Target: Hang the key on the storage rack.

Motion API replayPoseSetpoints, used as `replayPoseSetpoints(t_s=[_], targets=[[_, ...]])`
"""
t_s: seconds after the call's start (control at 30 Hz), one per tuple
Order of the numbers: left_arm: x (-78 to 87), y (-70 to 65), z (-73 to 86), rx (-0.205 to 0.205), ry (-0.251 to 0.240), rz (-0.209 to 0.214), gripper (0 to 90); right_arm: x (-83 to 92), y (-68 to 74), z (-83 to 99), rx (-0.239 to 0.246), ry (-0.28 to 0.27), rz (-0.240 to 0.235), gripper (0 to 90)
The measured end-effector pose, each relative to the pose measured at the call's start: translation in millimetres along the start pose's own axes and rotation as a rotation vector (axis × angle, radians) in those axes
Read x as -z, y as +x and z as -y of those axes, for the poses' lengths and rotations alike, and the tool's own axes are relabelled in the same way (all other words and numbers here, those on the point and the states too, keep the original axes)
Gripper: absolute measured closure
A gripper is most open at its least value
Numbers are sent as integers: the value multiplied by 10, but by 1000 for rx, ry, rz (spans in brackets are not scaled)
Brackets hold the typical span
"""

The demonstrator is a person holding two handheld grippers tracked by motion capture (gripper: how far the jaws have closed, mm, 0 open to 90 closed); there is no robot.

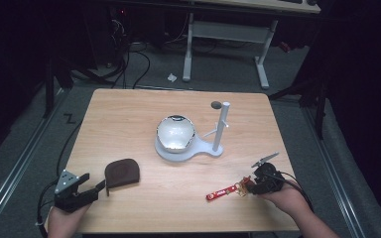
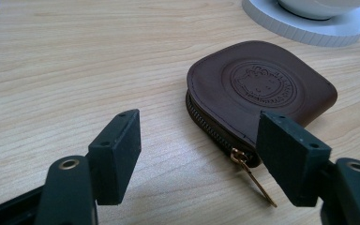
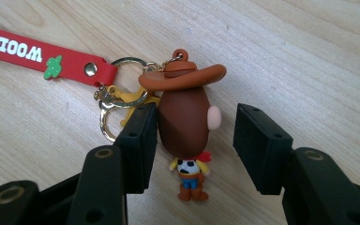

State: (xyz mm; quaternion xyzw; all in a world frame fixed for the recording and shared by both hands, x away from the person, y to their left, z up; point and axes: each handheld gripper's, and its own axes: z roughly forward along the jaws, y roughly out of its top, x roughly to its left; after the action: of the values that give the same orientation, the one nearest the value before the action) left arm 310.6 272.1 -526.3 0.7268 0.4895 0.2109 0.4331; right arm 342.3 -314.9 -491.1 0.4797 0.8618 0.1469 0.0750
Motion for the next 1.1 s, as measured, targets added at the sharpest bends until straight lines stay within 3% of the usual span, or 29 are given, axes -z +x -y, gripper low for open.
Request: replayPoseSetpoints(t_s=[0.5, 0.63, 0.9, 1.1], targets=[[-17, -15, 0, -3, 7, -1, 316, -35, 22, -53, 28, 2, -24, 656], [-3, -27, -1, -5, 3, -2, 317, -11, 29, -62, 21, 9, -28, 661], [8, -15, -4, -1, -4, -5, 317, 175, 87, -111, 58, 15, -27, 665], [5, -12, -8, -2, -5, -4, 317, 316, 90, -141, 52, 17, -18, 665]])
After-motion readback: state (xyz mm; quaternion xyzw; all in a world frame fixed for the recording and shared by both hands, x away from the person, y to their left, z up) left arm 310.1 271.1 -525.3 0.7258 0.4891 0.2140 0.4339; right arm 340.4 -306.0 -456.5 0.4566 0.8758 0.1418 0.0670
